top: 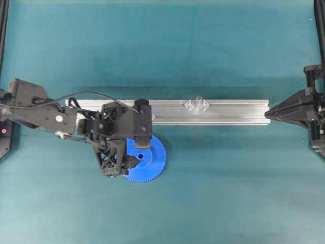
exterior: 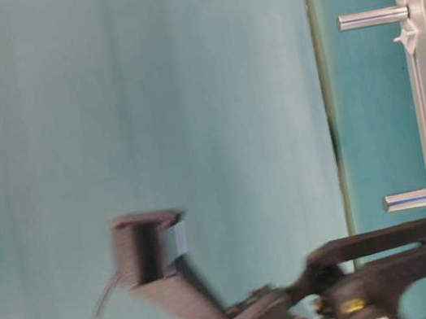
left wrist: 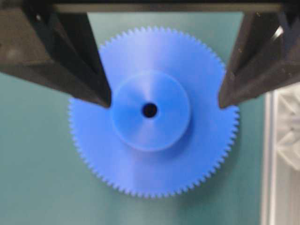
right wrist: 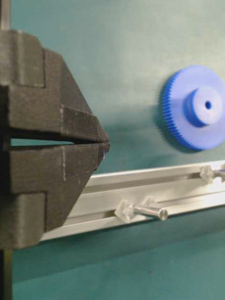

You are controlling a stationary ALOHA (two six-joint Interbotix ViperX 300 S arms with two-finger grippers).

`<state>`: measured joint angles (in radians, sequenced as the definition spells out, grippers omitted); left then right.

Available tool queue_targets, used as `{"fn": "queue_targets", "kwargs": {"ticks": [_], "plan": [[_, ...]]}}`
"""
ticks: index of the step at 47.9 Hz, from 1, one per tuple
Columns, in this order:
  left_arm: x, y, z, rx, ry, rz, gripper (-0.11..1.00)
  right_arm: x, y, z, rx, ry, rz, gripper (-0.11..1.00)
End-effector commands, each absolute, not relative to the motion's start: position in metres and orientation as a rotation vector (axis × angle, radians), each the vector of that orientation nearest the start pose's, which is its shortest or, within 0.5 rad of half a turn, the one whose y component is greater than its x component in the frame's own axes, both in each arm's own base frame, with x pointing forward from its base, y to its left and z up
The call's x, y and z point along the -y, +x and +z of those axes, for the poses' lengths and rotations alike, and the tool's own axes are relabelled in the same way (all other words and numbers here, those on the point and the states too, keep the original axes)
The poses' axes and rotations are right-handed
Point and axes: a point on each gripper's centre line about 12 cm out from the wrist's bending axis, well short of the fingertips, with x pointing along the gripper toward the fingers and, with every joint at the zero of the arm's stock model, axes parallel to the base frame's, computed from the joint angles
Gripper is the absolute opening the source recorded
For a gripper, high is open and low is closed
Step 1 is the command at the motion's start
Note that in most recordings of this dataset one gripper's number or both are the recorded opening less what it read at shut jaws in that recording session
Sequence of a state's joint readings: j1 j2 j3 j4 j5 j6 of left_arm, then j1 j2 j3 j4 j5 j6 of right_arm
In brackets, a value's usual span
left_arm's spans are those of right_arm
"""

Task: Find the location of the shaft and insert the large gear.
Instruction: 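Lower the left gripper and close it on the blue gear's hub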

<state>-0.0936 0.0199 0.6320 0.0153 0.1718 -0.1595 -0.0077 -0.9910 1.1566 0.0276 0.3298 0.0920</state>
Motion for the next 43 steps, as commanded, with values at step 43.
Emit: {"fn": "queue_targets", "kwargs": {"ticks": [43], "plan": [[0.054,0.397,0.136,-0.884,-0.077,-0.058,0.93,0.001,0.179,0.242,-0.458,0.132,-0.030,0.02]]}}
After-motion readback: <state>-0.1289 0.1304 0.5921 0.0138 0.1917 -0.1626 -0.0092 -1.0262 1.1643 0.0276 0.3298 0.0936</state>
